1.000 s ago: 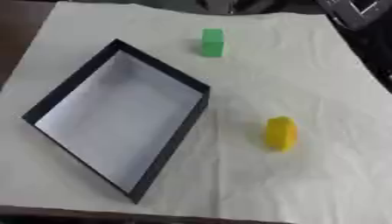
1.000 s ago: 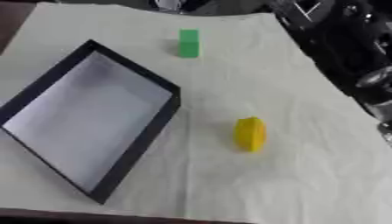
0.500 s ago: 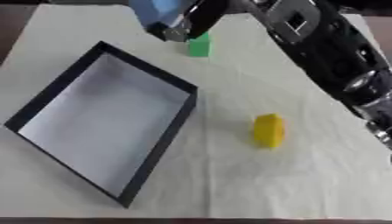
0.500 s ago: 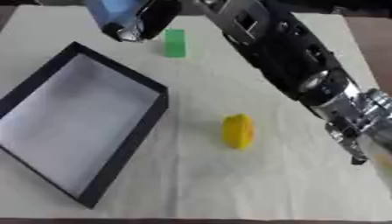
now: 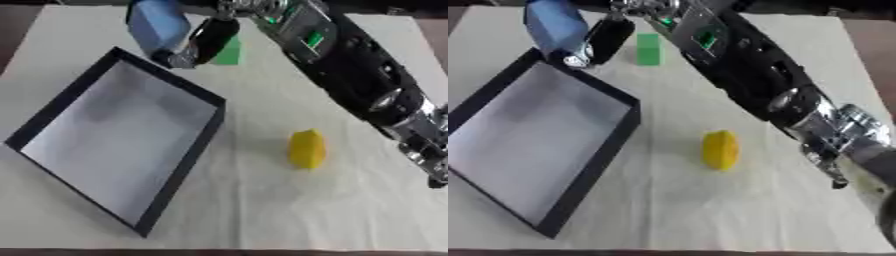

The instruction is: Pick up objects on the table and place them in the box.

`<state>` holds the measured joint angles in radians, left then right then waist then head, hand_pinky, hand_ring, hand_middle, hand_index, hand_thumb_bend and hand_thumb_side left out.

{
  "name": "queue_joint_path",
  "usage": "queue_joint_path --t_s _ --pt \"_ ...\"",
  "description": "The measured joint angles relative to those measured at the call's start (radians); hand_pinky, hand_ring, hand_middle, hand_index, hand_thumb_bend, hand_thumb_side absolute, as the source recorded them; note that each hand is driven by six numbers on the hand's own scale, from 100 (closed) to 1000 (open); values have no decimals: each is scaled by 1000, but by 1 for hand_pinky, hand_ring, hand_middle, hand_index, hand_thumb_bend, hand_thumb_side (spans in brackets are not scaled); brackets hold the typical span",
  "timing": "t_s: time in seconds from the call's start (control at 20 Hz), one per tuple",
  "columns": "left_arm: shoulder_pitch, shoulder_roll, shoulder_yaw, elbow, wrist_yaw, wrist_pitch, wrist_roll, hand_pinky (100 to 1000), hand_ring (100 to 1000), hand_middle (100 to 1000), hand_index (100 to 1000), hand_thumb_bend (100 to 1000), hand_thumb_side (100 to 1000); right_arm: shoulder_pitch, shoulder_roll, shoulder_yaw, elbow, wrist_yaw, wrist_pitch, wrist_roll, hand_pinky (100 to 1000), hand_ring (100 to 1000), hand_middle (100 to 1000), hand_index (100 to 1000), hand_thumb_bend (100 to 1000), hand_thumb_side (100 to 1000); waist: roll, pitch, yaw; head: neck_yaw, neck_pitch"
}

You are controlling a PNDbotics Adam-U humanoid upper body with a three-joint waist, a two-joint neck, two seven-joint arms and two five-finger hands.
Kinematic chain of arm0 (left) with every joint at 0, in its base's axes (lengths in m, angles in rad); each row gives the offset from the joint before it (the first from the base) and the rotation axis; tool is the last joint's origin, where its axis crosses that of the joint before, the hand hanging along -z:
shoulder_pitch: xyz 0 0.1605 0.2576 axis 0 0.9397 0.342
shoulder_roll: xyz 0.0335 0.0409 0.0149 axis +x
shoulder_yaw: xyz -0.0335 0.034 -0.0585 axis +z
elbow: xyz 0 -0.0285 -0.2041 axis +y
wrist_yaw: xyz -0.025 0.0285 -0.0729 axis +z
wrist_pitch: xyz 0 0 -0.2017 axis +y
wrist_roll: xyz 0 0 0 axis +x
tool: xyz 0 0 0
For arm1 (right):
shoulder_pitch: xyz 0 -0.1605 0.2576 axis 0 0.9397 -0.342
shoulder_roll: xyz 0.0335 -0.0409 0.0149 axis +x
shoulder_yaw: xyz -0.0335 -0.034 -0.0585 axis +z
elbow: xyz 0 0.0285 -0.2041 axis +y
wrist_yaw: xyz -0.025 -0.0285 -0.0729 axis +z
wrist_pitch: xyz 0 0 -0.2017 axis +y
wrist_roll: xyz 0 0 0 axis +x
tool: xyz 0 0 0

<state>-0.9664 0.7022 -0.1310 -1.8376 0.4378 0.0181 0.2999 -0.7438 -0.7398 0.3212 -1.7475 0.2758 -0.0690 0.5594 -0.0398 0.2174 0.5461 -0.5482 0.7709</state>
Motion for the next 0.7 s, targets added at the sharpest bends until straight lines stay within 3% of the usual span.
queue_joint_path --t_s 0.6,0.7 --pt "-29 -43 -29 75 -18 22 -26 844 762 822 844 243 498 -1 33 20 -5 18 1 21 798 606 659 707 100 225 -11 0 43 -54 0" --pt "-39 -43 -34 88 -25 26 -30 845 762 822 844 243 498 0 41 29 -12 22 -6 32 805 620 673 713 100 259 -11 0 52 -62 0"
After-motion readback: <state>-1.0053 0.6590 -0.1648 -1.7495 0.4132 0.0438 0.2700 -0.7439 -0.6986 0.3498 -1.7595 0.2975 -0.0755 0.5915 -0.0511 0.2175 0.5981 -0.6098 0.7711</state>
